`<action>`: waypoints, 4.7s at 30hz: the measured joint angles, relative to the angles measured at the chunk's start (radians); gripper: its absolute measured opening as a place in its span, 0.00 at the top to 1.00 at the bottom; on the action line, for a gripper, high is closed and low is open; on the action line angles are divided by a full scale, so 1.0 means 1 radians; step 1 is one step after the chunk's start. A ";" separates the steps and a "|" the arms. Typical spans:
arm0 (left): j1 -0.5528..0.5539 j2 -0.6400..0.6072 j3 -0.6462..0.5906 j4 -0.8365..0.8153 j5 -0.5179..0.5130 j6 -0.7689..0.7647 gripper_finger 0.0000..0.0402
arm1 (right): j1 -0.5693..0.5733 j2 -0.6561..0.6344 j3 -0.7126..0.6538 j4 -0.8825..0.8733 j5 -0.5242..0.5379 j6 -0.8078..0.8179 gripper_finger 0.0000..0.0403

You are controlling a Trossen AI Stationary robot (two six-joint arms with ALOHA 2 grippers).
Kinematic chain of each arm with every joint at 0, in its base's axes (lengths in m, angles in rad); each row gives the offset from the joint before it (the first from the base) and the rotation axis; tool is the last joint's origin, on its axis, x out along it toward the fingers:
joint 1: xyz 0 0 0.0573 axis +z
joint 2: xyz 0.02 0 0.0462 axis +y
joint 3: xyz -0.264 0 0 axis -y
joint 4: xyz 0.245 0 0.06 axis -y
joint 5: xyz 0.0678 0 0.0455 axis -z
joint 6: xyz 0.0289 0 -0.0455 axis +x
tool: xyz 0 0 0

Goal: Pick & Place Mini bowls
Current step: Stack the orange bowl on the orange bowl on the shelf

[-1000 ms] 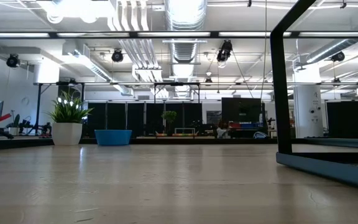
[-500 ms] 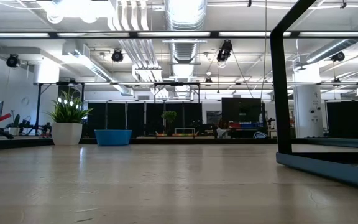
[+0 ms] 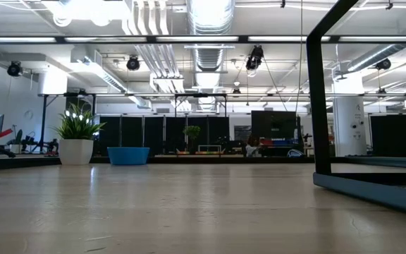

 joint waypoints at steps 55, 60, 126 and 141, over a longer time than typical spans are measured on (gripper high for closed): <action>0.687 -0.001 0.325 0.144 -1.258 0.738 1.00 | -0.157 0.001 -0.002 0.213 0.142 -0.554 0.98; 0.707 0.005 0.324 0.235 -1.320 0.784 1.00 | -0.187 0.001 -0.003 0.256 0.139 -0.609 0.98; 0.672 0.117 0.323 0.742 -1.001 1.180 0.99 | -0.510 0.112 -0.011 0.737 0.062 -1.129 0.97; 0.672 0.117 0.323 0.739 -0.991 1.179 0.85 | -0.508 0.112 -0.011 0.742 0.048 -1.131 0.98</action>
